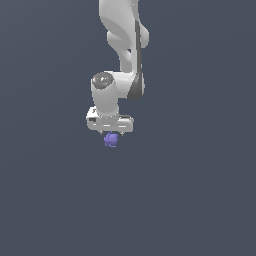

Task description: Pick up the object and move it to a goal position.

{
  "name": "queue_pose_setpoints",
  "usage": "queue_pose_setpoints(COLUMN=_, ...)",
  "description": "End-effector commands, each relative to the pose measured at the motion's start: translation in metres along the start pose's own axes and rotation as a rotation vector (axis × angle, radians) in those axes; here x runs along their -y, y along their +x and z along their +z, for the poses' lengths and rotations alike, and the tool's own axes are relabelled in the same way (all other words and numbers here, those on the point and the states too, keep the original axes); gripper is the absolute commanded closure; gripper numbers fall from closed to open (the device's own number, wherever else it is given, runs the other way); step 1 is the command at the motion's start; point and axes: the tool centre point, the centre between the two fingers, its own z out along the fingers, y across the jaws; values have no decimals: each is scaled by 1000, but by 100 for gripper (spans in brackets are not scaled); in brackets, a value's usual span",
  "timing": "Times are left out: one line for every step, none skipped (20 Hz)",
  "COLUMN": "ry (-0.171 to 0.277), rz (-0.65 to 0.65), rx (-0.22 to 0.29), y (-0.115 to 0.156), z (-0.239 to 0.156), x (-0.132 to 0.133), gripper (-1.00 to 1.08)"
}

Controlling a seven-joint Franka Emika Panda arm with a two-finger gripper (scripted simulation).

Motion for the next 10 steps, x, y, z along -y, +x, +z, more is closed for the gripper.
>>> queue_pose_setpoints(ry=-3, rz=7, rx=-3, y=-5, z=5, x=-7, gripper=-92)
queue_pose_setpoints(ry=-3, rz=9, rx=-3, y=-6, z=6, x=-9, gripper=-92)
queue_pose_setpoints(ry=-4, rz=11, rx=-3, y=-7, z=7, x=-10, gripper=-92)
queue_pose_setpoints(ry=-4, rz=11, rx=-4, y=-7, z=7, x=-11, gripper=-92)
queue_pose_setpoints(ry=-4, rz=11, rx=-4, y=-7, z=7, x=-11, gripper=-92)
queue_pose_setpoints(ry=-4, rz=11, rx=-2, y=-7, z=7, x=-10, gripper=-92)
queue_pose_setpoints(ry=-4, rz=11, rx=-2, y=-7, z=7, x=-10, gripper=-92)
queue_pose_setpoints(ry=-4, rz=11, rx=-2, y=-7, z=8, x=-10, gripper=-92)
queue_pose_setpoints(ry=-4, rz=11, rx=-2, y=-7, z=10, x=-11, gripper=-92)
queue_pose_setpoints(ry=-4, rz=11, rx=-2, y=-7, z=12, x=-11, gripper=-92)
